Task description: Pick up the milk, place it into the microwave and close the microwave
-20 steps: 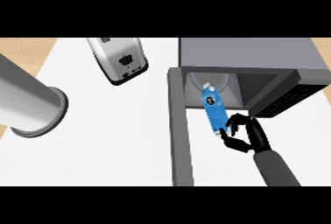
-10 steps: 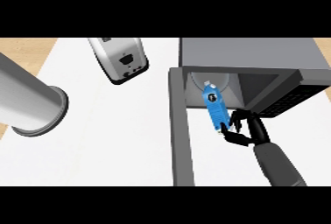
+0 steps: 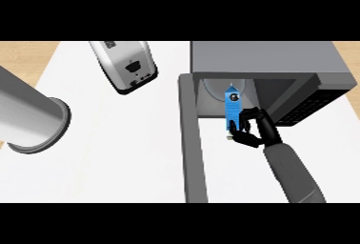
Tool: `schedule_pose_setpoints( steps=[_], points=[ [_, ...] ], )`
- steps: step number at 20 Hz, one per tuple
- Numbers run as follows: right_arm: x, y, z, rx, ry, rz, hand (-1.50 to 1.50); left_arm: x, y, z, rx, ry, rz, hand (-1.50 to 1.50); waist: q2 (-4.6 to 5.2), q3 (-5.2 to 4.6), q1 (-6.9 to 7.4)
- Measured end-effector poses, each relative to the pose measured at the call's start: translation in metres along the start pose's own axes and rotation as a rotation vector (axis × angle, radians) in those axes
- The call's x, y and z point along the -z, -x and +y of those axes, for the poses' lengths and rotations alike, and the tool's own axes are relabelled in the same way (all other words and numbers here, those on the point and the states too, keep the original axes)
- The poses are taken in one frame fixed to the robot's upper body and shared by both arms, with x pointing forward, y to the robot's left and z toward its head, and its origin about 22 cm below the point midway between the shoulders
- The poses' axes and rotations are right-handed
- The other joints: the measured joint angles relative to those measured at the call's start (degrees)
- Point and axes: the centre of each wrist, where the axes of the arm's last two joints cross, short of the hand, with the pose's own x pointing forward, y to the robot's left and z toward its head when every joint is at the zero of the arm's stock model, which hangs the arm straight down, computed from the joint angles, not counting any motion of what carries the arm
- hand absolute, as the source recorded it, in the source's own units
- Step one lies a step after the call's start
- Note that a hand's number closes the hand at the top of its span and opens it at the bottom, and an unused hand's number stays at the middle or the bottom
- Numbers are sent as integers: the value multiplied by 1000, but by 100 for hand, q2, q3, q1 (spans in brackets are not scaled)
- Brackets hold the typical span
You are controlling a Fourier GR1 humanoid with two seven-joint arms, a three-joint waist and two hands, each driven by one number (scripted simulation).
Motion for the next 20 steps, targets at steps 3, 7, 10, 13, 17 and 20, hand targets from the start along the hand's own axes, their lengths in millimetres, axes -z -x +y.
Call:
schedule_pose_setpoints(
  steps=[3,7,10,13,17,20],
  points=[
    [20,-13,1,-32,16,-25,150,1,-1,7,3,-5,1,-150,-8,-3,-30],
    [54,-34,-4,-61,58,-19,150,1,-2,10,4,-2,7,-150,-6,-2,-26],
    [76,-47,-11,-64,64,7,150,-1,1,12,4,-2,17,-150,1,-1,-2],
    [95,-55,-18,-69,47,38,150,3,6,15,4,-8,21,-150,20,0,23],
    [121,-63,-16,-110,49,76,150,4,13,23,0,2,28,-150,59,8,108],
    [130,-61,-19,-159,77,102,150,8,15,25,-4,11,37,-150,94,15,162]
  ],
)
